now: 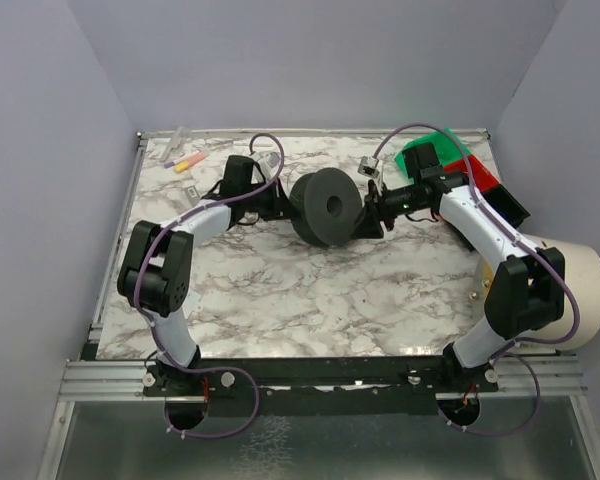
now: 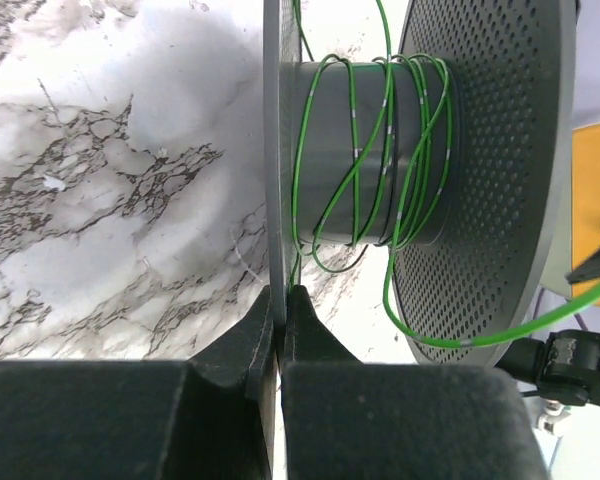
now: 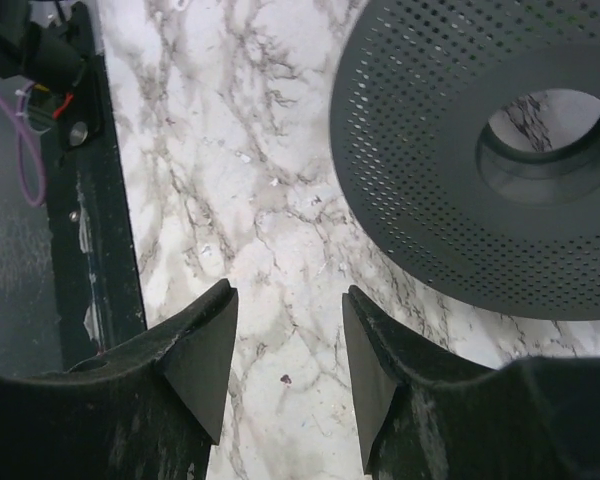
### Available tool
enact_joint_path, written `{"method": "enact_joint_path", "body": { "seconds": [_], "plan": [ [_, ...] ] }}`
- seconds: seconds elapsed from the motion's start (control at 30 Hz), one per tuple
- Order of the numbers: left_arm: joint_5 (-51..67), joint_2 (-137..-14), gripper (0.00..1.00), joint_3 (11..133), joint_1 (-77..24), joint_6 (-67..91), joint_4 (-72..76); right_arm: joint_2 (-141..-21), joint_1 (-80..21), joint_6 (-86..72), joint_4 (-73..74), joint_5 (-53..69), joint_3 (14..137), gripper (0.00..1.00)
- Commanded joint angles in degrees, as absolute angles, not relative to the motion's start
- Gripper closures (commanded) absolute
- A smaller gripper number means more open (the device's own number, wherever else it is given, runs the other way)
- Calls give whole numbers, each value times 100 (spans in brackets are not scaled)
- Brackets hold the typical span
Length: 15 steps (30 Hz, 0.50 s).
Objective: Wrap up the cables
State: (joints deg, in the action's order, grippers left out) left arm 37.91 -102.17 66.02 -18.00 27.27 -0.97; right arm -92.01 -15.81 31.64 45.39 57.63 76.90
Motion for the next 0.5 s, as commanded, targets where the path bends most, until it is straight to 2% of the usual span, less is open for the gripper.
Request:
{"method": "enact_joint_path", "body": {
  "seconds": [0.0, 0.07, 0.17, 0.33, 0.47],
  "plan": [
    [4250, -10550, 100, 6469, -1804, 2935, 338, -9204, -1591, 2313, 3397, 5029, 7369, 48],
    [4281, -10697, 97, 6429, -1794, 2980, 391, -9260, -1591, 2197, 3325, 4835, 7380, 48],
    [4309, -10889, 84, 6320, -1771, 3116, 559, -9260, -1590, 2168, 3289, 4678, 7379, 48],
    [4283, -11172, 56, 6409, -1733, 3166, 517, -9164, -1589, 2212, 3220, 4547, 7292, 48],
    [3980, -11195, 45, 6491, -1657, 3004, 254, -9162, -1567, 2187, 3151, 4407, 7254, 47]
  ]
}}
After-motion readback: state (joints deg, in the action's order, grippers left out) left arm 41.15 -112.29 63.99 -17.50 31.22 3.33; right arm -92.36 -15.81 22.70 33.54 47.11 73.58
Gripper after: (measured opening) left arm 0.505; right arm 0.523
